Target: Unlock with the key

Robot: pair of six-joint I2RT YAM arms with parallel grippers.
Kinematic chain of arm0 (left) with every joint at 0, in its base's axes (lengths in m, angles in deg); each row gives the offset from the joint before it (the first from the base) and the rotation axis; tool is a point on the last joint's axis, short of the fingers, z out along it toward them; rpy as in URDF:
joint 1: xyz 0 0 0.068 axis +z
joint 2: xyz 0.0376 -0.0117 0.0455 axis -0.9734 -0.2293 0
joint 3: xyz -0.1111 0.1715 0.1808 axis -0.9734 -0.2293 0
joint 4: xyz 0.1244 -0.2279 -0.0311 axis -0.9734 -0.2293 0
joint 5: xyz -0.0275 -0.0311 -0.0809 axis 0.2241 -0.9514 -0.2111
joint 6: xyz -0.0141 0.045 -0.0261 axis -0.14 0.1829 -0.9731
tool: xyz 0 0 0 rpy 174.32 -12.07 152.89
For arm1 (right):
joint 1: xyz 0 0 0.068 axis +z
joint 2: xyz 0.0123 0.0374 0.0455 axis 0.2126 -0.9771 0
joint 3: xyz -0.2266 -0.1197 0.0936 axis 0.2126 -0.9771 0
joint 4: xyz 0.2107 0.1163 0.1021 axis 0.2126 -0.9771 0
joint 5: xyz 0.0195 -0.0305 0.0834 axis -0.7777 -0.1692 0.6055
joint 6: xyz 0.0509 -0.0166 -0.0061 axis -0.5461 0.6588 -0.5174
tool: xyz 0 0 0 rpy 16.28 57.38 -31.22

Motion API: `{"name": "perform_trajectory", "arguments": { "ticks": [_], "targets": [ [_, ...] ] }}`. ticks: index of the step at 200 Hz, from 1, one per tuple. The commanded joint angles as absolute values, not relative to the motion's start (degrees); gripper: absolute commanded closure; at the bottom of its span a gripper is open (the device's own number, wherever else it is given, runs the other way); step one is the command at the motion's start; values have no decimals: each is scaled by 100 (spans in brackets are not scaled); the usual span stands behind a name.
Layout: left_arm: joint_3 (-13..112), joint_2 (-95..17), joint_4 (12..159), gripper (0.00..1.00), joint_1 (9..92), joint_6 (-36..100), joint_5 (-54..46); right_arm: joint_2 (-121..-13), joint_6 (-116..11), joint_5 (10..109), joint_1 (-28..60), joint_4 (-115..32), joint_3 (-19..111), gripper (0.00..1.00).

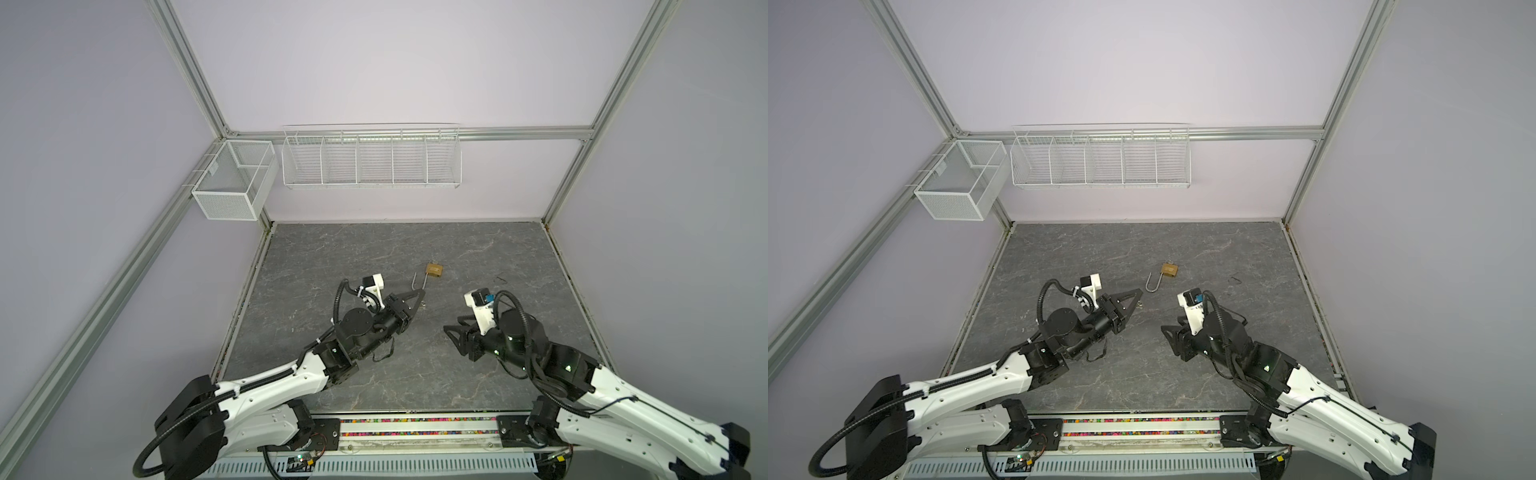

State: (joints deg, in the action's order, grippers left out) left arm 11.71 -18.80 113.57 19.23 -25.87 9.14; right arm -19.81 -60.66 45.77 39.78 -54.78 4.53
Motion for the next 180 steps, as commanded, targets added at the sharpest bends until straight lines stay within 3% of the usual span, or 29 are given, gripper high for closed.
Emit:
{"name": "perform_trajectory", "arguments": {
  "ticks": [1, 20, 49, 81, 129, 180],
  "targets": [
    [1012, -1948, 10862, 100, 1909, -1316, 484, -1693, -6838, 6055, 3711, -3586, 32, 40],
    [845, -2206, 11895, 100, 1881, -1021, -108, -1646, -7000, 6315, 3594, -3170, -22, 40],
    [1048, -2418, 12279, 100, 1632, -703, -376, -1770, -7109, 6428, 3589, -2821, -22, 40],
    [1121, -2159, 12067, 100, 1575, -584, -189, -1915, -7140, 6480, 3589, -2720, -22, 51],
    [1129, -1849, 11869, 100, 1575, -486, 31, -1883, -7219, 6521, 3580, -2626, -94, 55],
    [1129, -2045, 12526, 100, 1575, -613, -39, -2309, -7346, 6806, 3580, -2128, -43, 66]
  ]
}}
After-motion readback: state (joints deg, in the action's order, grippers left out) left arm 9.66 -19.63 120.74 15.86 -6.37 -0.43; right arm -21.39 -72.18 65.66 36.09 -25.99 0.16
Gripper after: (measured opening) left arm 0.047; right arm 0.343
